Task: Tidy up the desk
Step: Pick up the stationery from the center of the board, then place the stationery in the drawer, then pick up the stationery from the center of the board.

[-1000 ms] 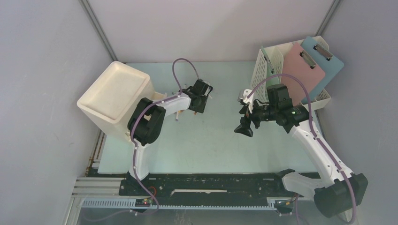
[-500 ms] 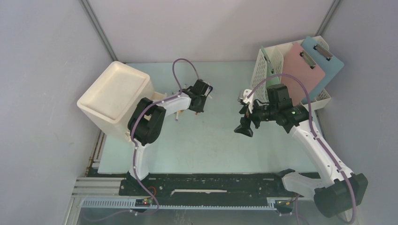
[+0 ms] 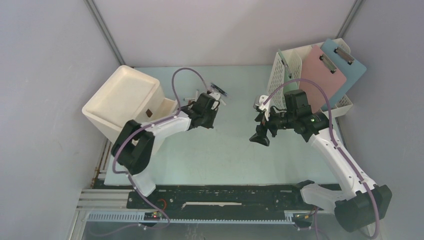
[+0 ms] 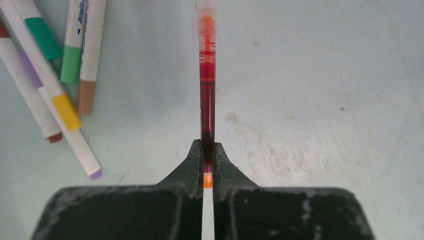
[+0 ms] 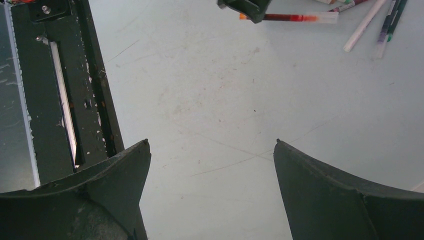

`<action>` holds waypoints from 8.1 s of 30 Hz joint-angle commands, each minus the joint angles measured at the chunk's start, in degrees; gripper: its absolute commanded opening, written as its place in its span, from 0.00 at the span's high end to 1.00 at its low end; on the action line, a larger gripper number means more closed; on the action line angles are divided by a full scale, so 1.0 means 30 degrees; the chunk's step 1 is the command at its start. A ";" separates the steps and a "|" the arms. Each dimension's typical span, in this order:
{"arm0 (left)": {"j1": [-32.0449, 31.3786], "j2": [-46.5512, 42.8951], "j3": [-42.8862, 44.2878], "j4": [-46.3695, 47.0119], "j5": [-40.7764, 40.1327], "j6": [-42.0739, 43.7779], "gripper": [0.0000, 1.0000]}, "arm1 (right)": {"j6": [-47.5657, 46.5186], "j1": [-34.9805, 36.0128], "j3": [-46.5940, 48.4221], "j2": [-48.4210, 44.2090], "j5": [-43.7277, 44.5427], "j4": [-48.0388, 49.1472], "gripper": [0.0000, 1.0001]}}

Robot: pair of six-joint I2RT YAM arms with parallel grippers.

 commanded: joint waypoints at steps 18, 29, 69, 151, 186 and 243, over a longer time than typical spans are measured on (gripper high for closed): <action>-0.0402 -1.4150 -0.6732 -0.0449 -0.8169 -0.0200 1.00 | -0.0297 0.0099 -0.0031 0.0027 -0.0088 -0.0012 0.00; 0.0046 -1.3887 -0.6189 -0.3445 -1.4764 0.0020 1.00 | -0.0297 0.0099 -0.0027 0.0180 -0.0174 -0.0033 0.00; 0.0312 -1.6248 -0.6388 -0.1032 -0.8587 0.0188 0.01 | 0.0168 0.1062 0.2835 0.4252 0.1461 0.0446 0.00; 0.1909 -1.6383 -0.9650 0.6636 -0.2788 -0.1919 0.00 | 1.6930 -0.1024 2.6277 3.0390 0.3268 0.1874 0.65; 0.1909 -1.7146 -1.1429 0.7801 -0.0194 -0.4243 0.00 | 0.9031 0.1630 2.0555 2.6167 1.0728 0.1070 0.75; 0.0242 -1.0431 -1.3175 2.3622 0.3260 -1.6061 0.00 | 1.0066 0.1117 0.5870 1.0293 -0.5995 0.3357 1.00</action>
